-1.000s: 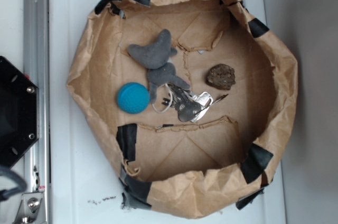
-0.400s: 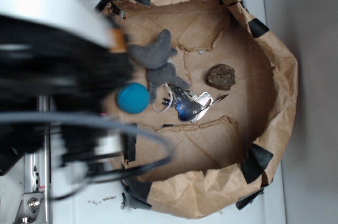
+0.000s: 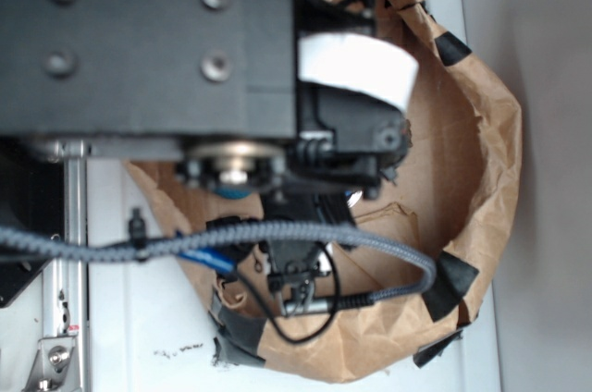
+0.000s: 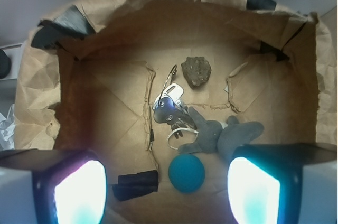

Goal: Grab the silver keys.

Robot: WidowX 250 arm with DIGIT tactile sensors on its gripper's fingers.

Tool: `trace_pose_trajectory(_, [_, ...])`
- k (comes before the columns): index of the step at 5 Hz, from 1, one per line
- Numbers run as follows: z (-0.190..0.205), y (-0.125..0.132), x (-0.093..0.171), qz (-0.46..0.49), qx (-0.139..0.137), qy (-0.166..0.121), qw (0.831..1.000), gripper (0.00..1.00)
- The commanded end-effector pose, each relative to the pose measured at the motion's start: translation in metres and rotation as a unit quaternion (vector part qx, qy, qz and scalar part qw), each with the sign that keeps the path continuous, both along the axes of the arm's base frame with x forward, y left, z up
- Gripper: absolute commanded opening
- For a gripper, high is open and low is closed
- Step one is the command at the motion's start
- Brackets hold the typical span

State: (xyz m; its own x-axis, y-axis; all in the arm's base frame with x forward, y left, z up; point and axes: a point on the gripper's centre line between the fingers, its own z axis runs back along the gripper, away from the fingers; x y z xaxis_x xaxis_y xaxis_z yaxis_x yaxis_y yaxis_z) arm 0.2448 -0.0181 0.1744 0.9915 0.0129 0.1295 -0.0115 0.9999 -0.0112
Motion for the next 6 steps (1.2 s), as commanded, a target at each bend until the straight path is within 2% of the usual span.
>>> trace_pose_trajectory(1, [0.015, -0.002, 0.006, -0.004, 0.001, -0.028, 1.000, 1.00])
trace_pose_trajectory(2, [-0.033, -0.001, 0.031, 0.015, 0.026, -0.048, 0.998, 1.00])
trace_pose_trajectory(3, [-0.053, 0.014, 0.046, 0.005, 0.037, -0.097, 0.995, 1.00])
trace_pose_trajectory(5, [-0.051, 0.030, 0.041, -0.015, 0.024, -0.099, 0.995, 1.00])
trace_pose_trajectory(6, [-0.056, 0.036, 0.040, -0.032, 0.018, -0.080, 0.996, 1.00])
